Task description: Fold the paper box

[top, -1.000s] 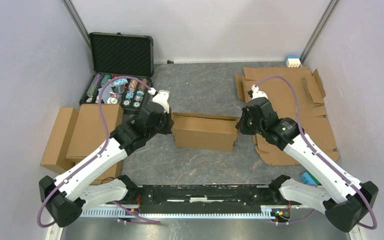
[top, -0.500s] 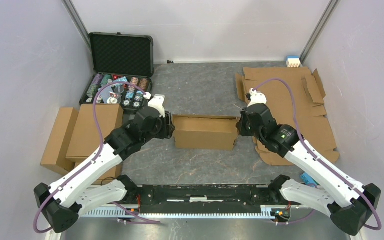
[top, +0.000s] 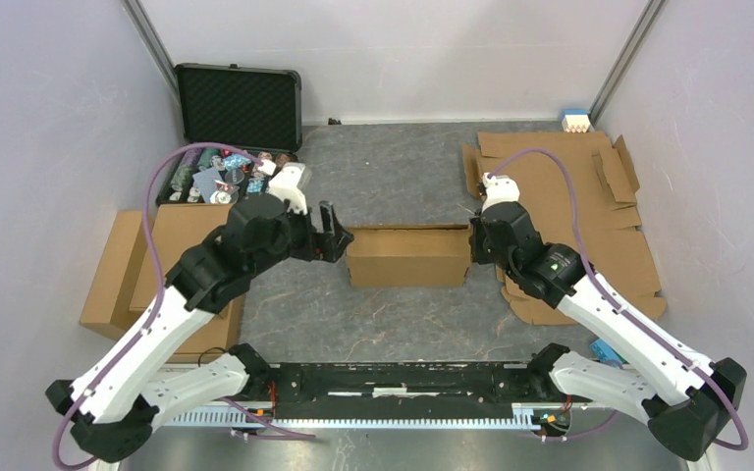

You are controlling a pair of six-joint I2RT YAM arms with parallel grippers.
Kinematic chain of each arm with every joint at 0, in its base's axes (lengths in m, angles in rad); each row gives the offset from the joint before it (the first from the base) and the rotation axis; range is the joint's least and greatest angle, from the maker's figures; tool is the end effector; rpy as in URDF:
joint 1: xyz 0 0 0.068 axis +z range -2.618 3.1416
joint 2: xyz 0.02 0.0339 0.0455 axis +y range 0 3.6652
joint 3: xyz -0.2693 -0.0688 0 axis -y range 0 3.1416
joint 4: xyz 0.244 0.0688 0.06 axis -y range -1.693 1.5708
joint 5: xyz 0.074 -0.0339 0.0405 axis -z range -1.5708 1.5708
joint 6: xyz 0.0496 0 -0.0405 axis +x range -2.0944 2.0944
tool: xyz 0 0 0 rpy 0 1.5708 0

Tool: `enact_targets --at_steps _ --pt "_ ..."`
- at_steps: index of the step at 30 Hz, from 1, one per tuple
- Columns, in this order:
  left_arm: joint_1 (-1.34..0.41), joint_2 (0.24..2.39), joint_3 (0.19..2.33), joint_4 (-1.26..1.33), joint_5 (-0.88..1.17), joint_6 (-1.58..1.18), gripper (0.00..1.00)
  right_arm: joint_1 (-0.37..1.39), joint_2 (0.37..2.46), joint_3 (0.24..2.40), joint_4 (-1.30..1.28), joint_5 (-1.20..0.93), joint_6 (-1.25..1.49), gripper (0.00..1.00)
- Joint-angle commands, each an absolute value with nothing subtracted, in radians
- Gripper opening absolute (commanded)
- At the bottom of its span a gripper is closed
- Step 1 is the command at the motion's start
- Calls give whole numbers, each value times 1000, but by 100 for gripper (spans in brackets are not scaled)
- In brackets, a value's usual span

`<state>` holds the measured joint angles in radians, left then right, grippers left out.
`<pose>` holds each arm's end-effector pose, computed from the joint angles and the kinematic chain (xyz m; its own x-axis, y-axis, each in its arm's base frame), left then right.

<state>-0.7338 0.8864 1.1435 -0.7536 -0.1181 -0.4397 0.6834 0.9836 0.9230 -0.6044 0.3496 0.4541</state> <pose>0.1367 -0.1154 0.3835 -0.5704 -0.0548 -0.8195 0.3816 0.8659 -0.3235 0.1758 0.1213 0.3084 -0.5985 0.0441 -0.7999 -0.1354 0.9786 0.1552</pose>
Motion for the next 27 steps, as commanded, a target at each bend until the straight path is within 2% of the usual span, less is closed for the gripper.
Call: enact_targets --at_steps 1,5,9,18,23,27 --pt "-690 988 1186 -637 -71 -471 95 681 971 900 -574 384 368 2" --pt "-594 1059 1181 -542 53 -505 96 681 960 885 -554 381 356 3" --pt "-565 1094 1163 -520 92 -501 90 681 953 886 -545 381 356 4" --pt "-565 970 1012 -395 160 -300 90 681 1008 917 -533 366 319 5" --pt "-565 1051 1036 -331 344 -219 76 681 1045 935 -538 357 275 5" --pt "-565 1132 1094 -331 411 -172 70 681 1061 940 -541 324 262 5"
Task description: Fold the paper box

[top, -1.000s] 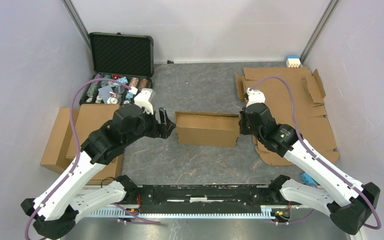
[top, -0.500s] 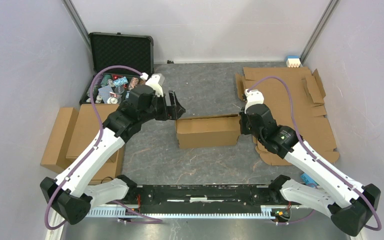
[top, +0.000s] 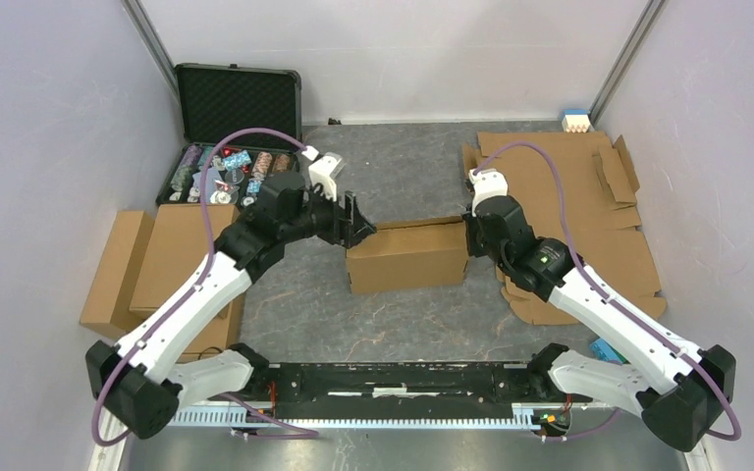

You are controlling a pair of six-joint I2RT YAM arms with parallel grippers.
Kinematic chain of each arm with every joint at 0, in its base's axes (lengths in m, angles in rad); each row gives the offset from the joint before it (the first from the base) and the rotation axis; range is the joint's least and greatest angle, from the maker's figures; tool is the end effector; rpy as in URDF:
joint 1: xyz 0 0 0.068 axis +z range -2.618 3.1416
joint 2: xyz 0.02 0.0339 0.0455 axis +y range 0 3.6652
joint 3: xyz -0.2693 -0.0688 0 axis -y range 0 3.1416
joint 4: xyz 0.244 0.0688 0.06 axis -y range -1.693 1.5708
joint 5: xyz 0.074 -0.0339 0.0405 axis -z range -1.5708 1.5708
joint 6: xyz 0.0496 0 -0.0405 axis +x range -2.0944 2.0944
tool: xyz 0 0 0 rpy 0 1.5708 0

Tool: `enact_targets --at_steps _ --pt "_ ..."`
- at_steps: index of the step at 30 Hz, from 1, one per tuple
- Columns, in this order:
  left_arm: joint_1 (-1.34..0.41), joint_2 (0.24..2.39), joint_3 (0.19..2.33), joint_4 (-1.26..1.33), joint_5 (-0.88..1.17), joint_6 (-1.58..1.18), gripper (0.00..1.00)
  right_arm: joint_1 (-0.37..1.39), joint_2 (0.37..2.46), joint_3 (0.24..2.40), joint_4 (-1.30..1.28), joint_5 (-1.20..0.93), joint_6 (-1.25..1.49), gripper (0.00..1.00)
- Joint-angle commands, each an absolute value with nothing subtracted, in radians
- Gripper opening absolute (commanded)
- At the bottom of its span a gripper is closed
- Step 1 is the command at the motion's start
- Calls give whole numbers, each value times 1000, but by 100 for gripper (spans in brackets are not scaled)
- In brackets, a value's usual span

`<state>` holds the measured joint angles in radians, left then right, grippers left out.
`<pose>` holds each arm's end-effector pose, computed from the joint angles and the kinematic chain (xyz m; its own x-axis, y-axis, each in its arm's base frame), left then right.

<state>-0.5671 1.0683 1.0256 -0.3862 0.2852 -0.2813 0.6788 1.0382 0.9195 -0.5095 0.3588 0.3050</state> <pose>0.2010 -0.1446 0.3485 -0.5400 0.0281 -0.8412 0.6052 0.7075 -0.3649 0.1900 0.1309 0.3054 -0.5464 -0.0795 -0.8337 -0.2125 0.9761 0.0461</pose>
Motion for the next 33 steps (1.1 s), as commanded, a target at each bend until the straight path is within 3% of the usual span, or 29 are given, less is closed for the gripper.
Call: enact_targets --at_steps 1,3,5,13,29,30,32,33 --pt "-565 1155 1114 -341 430 -156 68 681 1060 938 -538 318 261 5" --pt "-568 1190 1148 -375 459 -125 58 681 1062 933 -529 311 262 5" --pt "-569 1216 1164 -398 474 -108 42 681 1064 931 -526 310 261 5" --pt "-605 1195 1139 -436 436 -66 3 681 1090 949 -528 302 262 10" --pt "-721 1201 1114 -494 348 -45 2 680 1056 960 -540 357 214 25" --pt "-724 1203 1114 -494 348 -44 2 680 1044 952 -532 352 204 29" --pt "-729 1206 1114 -494 347 -48 2 680 1028 944 -528 356 199 51" --pt "-731 1207 1114 -494 345 -48 2 680 1020 941 -526 357 196 56"
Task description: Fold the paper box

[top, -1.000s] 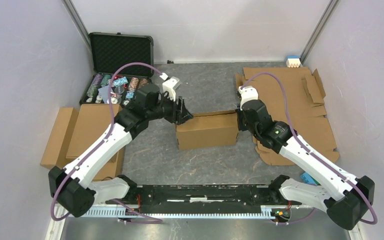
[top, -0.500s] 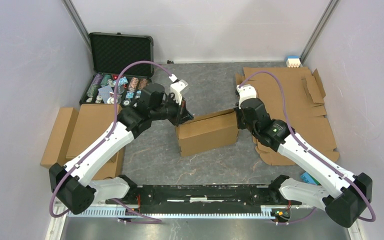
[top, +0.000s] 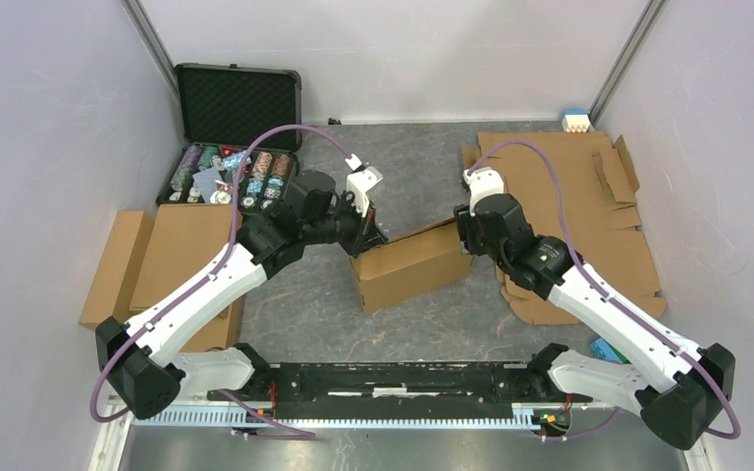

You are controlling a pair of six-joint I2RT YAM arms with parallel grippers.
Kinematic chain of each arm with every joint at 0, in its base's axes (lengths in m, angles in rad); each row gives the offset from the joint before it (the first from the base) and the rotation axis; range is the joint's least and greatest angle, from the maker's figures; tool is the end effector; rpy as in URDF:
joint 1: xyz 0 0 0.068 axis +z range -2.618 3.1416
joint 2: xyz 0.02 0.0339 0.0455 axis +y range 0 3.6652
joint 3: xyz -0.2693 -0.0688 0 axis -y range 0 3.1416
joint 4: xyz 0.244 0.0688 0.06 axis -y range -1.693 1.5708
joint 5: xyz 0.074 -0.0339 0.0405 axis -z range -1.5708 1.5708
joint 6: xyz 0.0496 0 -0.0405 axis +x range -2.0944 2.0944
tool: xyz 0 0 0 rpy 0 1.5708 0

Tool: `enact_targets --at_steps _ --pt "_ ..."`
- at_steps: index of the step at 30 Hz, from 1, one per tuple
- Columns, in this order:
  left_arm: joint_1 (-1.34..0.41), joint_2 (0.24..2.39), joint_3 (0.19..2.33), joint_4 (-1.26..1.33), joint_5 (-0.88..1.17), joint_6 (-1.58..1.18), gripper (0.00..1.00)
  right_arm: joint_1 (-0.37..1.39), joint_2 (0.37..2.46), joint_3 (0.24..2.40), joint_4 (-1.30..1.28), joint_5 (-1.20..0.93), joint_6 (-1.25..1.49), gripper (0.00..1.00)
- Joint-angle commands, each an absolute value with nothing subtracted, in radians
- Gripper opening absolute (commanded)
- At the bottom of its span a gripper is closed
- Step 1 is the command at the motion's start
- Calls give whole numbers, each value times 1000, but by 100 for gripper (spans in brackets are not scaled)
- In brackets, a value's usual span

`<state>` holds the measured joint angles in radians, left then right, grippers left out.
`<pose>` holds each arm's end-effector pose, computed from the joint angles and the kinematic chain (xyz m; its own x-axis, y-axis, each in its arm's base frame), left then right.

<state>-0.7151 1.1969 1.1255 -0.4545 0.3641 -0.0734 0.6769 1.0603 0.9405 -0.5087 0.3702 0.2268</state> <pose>0.1948 -0.1926 0.3462 -0.4400 0.2913 -0.8494 0.8152 0.5264 -0.2417 0.1945 0.1333 0.3082 -0.5266 -0.1542 -0.8360 -0.2436 0.9695 -0.0254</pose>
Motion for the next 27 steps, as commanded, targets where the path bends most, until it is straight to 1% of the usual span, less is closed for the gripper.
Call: enact_targets --at_steps 1,12,13,16,18,21,24,27 --pt "-733 1208 1112 -494 340 -49 2 679 1015 940 -523 356 194 58" --pt "-765 1216 1108 -494 331 -58 2 679 926 947 -512 412 208 60" --pt "-769 1217 1108 -495 331 -60 2 680 913 946 -507 415 216 62" --pt "-776 1221 1109 -494 333 -62 2 680 876 960 -501 433 250 85" --pt "-781 1221 1109 -494 334 -63 3 678 873 987 -507 439 275 97" --pt "-788 1221 1111 -494 334 -64 3 678 911 1053 -529 434 316 98" --pt "-795 1221 1112 -494 335 -64 3 678 949 1074 -523 440 384 95" --pt "-801 1222 1114 -494 336 -63 3 673 951 1038 -450 438 455 89"
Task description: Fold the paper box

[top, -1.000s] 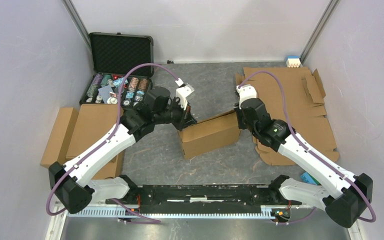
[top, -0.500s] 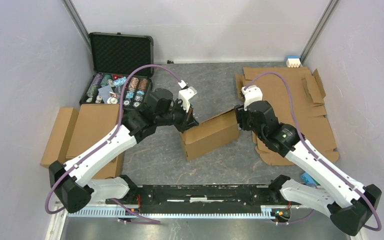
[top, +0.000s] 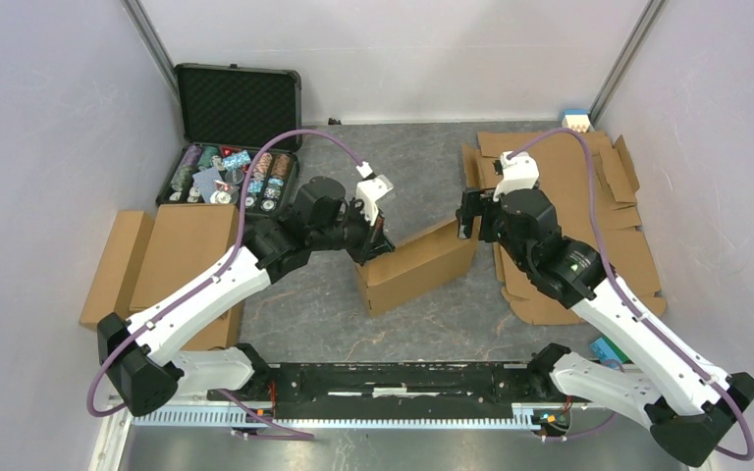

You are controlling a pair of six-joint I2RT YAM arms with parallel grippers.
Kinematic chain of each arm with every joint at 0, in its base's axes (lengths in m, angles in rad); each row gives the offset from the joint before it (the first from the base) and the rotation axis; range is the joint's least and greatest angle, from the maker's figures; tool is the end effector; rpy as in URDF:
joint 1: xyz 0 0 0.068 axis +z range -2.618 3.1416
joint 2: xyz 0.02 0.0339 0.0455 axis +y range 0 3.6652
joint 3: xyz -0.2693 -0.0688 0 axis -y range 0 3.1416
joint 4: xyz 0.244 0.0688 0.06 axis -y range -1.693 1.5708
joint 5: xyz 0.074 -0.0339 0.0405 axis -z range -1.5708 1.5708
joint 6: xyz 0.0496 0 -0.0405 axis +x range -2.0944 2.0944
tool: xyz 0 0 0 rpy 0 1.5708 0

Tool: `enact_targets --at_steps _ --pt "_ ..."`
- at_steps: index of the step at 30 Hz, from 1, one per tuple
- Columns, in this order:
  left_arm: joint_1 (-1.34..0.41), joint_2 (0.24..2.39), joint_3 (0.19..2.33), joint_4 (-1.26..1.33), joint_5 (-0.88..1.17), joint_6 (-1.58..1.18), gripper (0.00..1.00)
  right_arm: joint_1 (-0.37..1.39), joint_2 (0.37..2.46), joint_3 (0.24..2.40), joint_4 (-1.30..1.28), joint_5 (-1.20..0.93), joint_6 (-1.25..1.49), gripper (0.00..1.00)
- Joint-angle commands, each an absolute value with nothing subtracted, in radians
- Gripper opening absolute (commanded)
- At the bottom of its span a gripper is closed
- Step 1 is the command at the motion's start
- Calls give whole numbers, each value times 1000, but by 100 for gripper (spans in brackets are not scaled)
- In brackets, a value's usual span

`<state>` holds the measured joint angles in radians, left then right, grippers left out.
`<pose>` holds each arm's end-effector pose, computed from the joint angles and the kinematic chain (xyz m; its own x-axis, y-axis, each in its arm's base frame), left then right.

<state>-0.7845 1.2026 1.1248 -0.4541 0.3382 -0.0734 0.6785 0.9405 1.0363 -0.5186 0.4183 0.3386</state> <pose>0.1831 -0.2060 0.3443 -0.4217 0.3232 -0.8472 0.8402 0.4907 -0.2310 0.1740 0.1144 0.3652 -0.3960 0.0706 -0.9155 -0.1628 0.9758 0.1457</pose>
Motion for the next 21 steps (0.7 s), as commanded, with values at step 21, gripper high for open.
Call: enact_targets --at_steps 21 --pt "-831 1241 1114 -497 333 -61 3 590 916 915 -401 451 421 62"
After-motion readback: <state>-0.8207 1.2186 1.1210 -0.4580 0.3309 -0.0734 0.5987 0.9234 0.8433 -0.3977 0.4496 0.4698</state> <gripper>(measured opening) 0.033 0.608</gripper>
